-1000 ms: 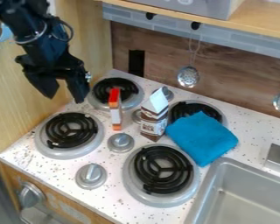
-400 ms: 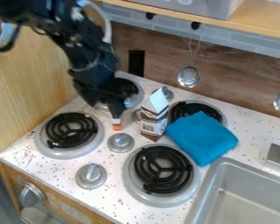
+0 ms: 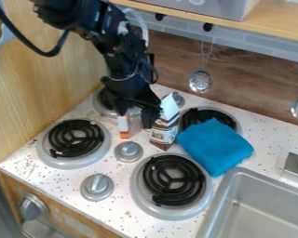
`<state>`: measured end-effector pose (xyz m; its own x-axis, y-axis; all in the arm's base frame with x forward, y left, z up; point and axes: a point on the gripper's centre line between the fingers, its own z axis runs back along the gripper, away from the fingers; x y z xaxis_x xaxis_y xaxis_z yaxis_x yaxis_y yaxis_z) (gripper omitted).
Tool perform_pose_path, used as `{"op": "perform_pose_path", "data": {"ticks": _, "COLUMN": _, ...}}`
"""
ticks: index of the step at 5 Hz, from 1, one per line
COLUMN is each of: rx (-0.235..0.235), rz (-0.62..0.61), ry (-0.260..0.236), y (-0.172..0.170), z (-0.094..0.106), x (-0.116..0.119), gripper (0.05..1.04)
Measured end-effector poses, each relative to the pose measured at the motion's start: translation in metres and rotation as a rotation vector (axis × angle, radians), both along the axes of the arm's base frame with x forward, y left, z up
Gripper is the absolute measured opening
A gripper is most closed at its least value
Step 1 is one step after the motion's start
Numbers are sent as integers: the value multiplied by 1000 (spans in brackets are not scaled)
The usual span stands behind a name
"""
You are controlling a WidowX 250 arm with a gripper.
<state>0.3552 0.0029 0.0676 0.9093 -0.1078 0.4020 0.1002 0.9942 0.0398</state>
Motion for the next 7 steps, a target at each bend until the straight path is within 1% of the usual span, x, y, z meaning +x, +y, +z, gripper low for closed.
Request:
{"op": "perform_pose_path", "data": {"ticks": 1, "rx": 5, "rz": -23, "ry": 3, "y": -1, "z": -8, "x": 18, "gripper": 1001}}
{"op": "perform_pose_path", "data": {"ticks": 2, "rx": 2, "rz": -52, "ry": 8, "y": -3, "z": -11, "x": 33, "gripper": 1001}}
{"op": "perform_pose_path", "data": {"ticks": 3, "rx": 11, "rz": -47, "ry": 1, "y": -1, "z": -16, "x": 46, "gripper": 1001}}
{"op": "perform_pose_path", "data": {"ticks": 4, "rx": 7, "rz": -37, "ry": -7, "y": -1, "z": -18, "x": 56, "gripper": 1001}}
{"op": "perform_pose_path", "data": {"ticks": 5, "rx": -5, "rz": -37, "ry": 4, "y": -6, "z": -24, "x": 65, "gripper": 1001}}
{"op": "perform_pose_path", "data": {"ticks": 7, "rx": -28, "rz": -35, "ry": 26, "y": -11, "z": -38, "x": 69, "gripper": 1001}}
